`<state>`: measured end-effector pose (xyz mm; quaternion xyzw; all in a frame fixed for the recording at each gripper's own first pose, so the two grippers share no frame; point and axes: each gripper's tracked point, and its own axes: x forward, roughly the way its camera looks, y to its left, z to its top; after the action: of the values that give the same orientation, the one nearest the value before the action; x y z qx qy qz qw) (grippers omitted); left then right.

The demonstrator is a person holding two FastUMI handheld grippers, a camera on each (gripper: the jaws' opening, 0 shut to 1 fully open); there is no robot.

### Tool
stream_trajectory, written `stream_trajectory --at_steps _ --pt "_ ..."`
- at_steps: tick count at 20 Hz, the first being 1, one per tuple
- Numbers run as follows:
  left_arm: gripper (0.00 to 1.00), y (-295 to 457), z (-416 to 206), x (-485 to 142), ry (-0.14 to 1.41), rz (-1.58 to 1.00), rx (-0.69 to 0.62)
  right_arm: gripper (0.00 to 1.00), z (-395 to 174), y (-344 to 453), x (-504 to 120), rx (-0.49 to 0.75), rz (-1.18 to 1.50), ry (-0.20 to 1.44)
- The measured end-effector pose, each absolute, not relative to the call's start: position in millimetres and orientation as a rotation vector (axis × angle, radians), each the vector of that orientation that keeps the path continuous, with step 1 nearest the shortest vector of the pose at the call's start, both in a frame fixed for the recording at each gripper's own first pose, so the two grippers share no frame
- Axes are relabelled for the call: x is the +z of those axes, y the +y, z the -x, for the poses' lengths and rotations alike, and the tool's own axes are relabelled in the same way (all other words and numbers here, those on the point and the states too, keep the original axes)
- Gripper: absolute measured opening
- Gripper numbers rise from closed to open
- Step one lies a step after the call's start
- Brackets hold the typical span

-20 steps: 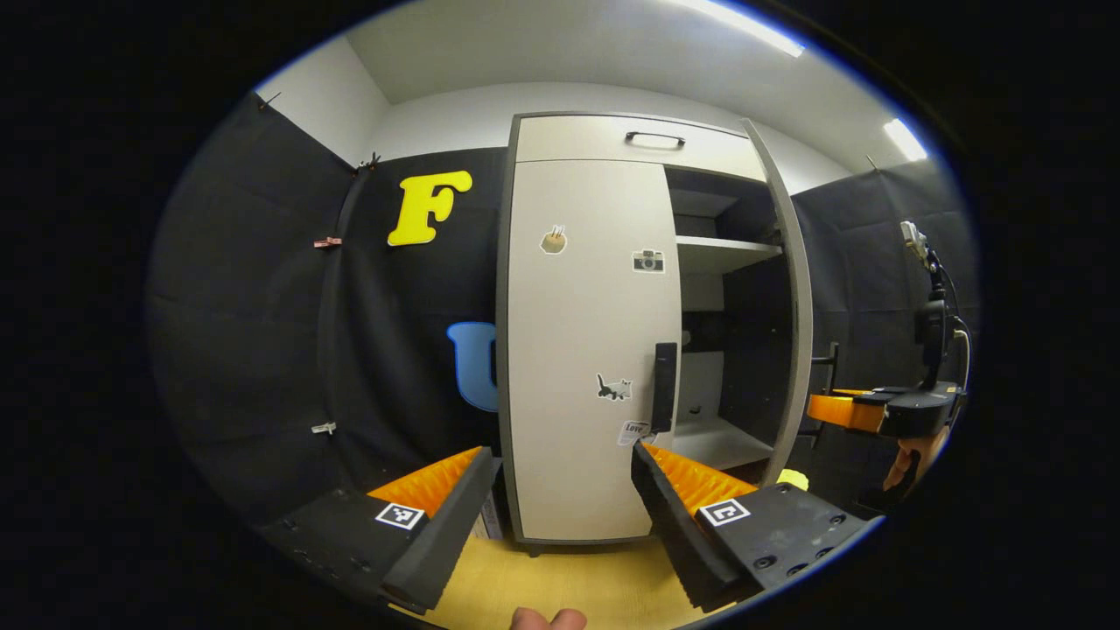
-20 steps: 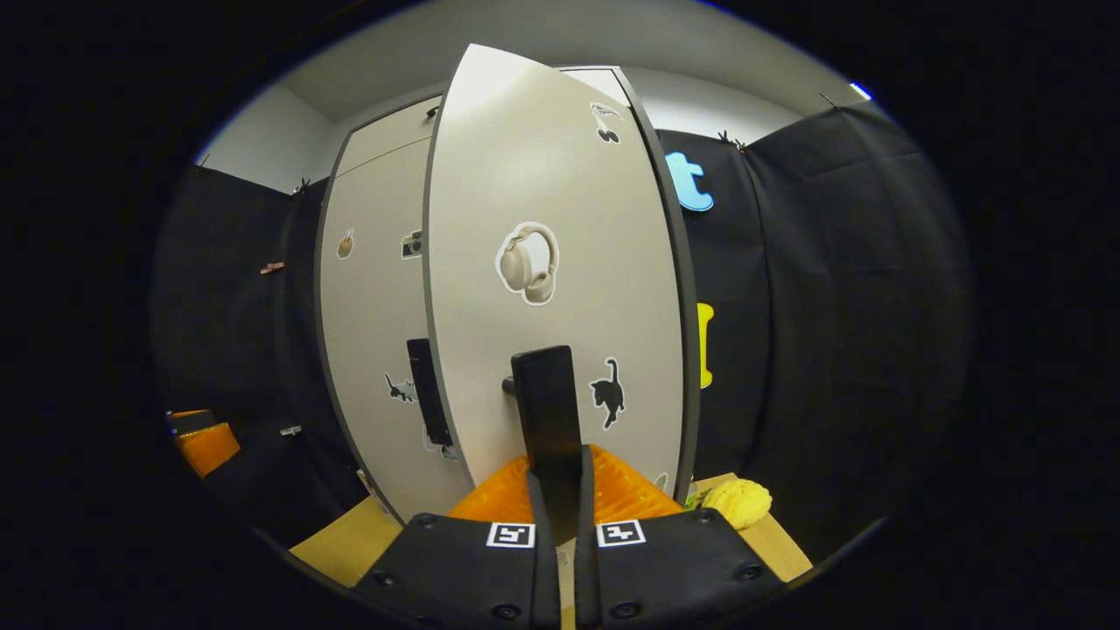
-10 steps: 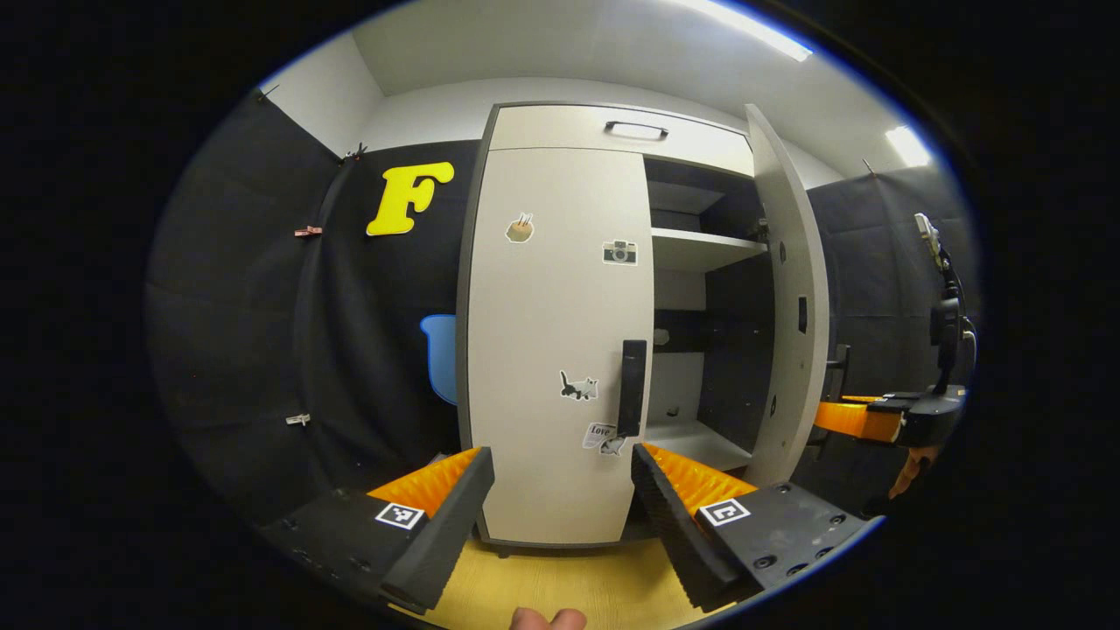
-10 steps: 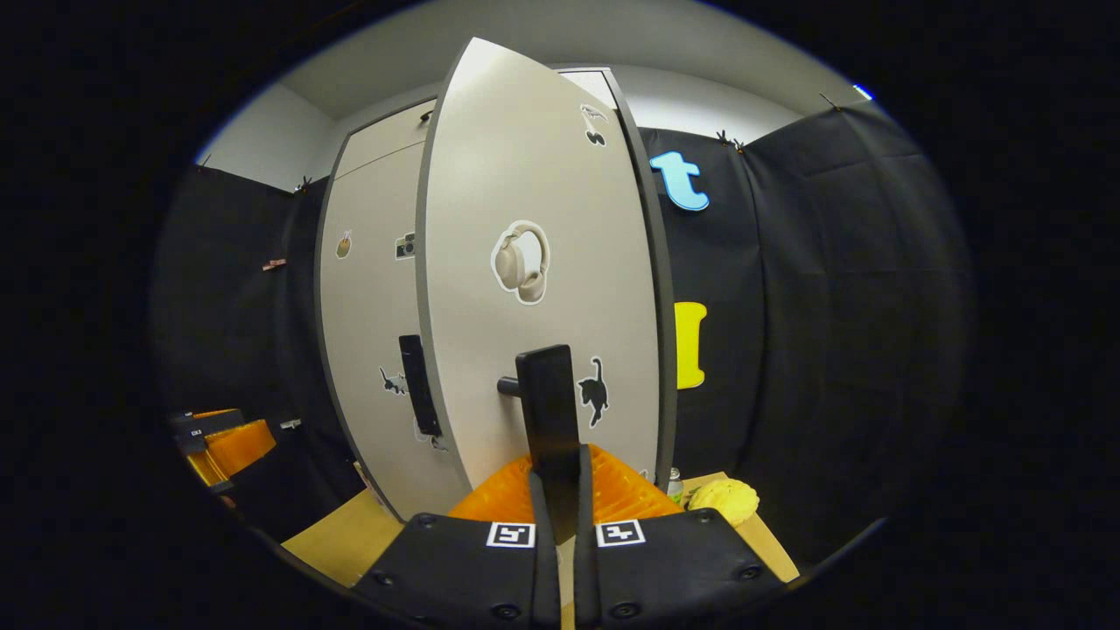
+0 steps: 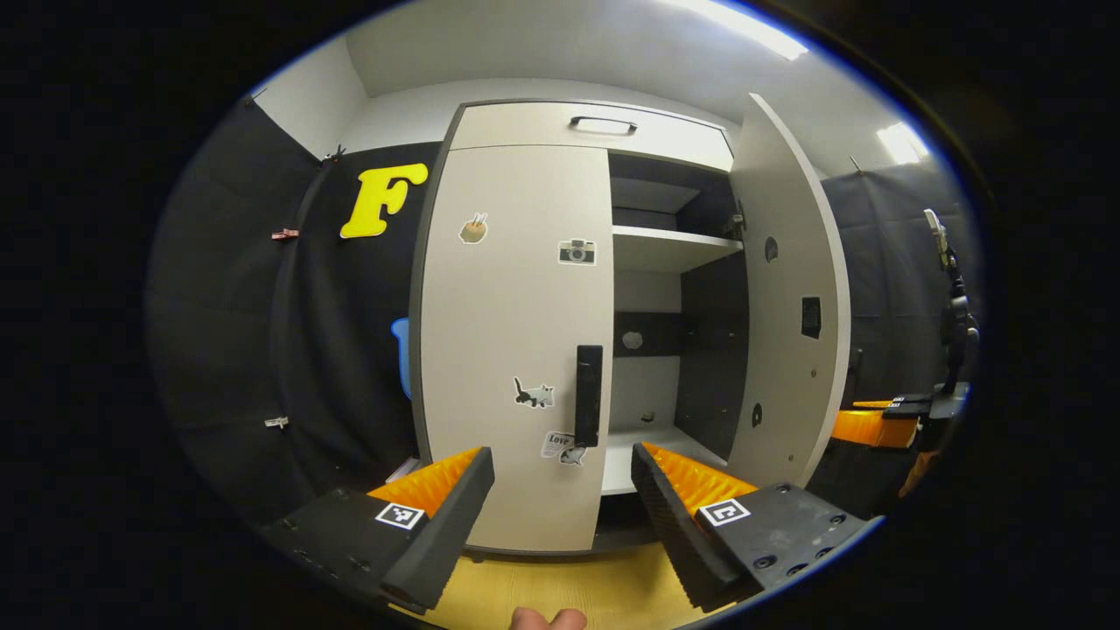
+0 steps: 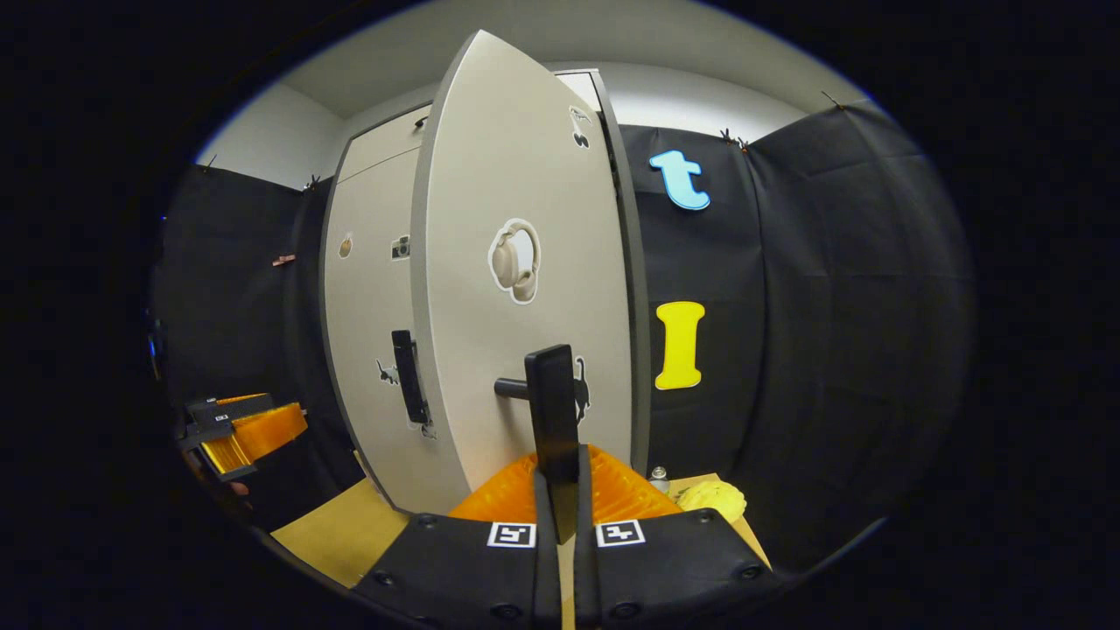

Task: Open the right door of the double-door shoe cabinet with the right hand, and open the left door with the left hand.

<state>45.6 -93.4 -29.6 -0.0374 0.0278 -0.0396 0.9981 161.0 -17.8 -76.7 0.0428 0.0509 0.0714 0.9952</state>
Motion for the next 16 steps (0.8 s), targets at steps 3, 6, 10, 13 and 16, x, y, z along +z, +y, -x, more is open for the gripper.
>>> stream_trajectory --at_steps 3,6,10,13,16 --pt "0.98 -103 -49 -30 0.063 0.06 -0.087 0.1 -161 -23 -76 0.155 -0.075 0.1" --pt "0.99 -111 -53 -28 0.06 0.05 -0.09 0.1 -162 -31 -77 0.129 -0.086 0.093" --pt "0.98 -121 -55 -23 0.052 0.049 -0.099 0.09 -166 -56 -76 0.041 -0.107 0.084" --pt "0.98 -127 -58 -20 0.046 0.049 -0.102 0.05 -164 -54 -79 0.061 -0.156 0.105" --pt "0.98 -130 -59 -20 0.047 0.04 -0.097 0.05 -166 -58 -76 0.066 -0.154 0.086"
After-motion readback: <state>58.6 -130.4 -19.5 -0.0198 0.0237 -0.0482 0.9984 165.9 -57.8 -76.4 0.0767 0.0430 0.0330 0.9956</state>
